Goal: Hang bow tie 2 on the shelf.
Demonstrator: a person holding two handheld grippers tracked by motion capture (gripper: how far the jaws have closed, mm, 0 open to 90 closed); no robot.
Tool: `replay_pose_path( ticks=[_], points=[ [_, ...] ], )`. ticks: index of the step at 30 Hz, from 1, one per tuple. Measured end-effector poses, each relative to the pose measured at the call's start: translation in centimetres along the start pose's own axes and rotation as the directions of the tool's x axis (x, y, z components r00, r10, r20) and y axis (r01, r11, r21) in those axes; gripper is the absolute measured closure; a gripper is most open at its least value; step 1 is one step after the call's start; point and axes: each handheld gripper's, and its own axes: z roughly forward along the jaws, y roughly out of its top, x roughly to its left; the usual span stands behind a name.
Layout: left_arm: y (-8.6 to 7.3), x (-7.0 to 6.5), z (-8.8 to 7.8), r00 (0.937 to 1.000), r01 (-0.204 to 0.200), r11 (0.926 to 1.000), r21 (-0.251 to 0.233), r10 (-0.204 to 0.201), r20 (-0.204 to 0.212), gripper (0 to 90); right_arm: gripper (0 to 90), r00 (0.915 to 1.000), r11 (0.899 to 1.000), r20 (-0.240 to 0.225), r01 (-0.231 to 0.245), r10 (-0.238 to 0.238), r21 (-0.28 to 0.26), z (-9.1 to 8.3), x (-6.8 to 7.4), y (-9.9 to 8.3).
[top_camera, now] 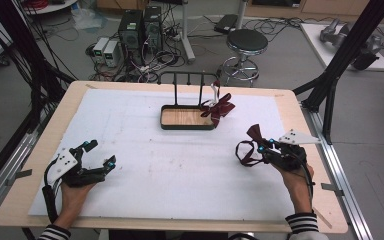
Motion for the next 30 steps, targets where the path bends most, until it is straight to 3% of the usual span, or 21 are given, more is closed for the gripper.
replay_pose_path(
  ticks=[7, 14, 30],
  points=[
    [0.0, 0.0, 0.0, 1.0, -0.001, 1.0, 0.001, 0.001, -0.001, 11.7, 75.2, 0.9997, 0.995, -0.009, -0.023, 0.023, -0.097, -0.3, 0.4, 0.6],
    [0.0, 0.0, 0.0, 1.0, -0.001, 1.0, 0.002, 0.001, -0.001, 11.7, 75.2, 0.9989, 0.986, -0.026, -0.042, 0.038, -0.16, -0.4, 0.7, 1.3],
    [0.0, 0.0, 0.0, 1.0, -0.002, 1.0, 0.002, 0.002, -0.001, 11.7, 75.2, 0.9992, 0.977, -0.038, -0.021, 0.013, -0.211, 0.7, 2.1, 3.6]
  ],
)
